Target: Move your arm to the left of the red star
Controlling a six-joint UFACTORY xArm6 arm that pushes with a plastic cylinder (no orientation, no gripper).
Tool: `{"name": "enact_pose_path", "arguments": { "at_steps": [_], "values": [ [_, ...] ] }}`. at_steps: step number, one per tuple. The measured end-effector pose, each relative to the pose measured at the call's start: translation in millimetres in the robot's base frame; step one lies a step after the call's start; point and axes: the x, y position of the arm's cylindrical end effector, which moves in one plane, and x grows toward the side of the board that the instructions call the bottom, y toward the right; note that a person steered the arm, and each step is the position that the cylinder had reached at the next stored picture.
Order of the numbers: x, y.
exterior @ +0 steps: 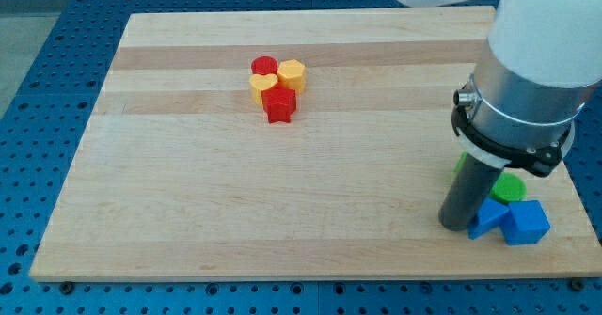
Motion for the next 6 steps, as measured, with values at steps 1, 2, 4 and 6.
{"name": "enact_pose_path", "arguments": {
  "at_steps": [1, 2, 4, 6],
  "values": [
    [-16.2, -40.0],
    [-48.0, -96.4],
    [-86.6, -209.9],
    [-163.4, -258.7]
  ]
}}
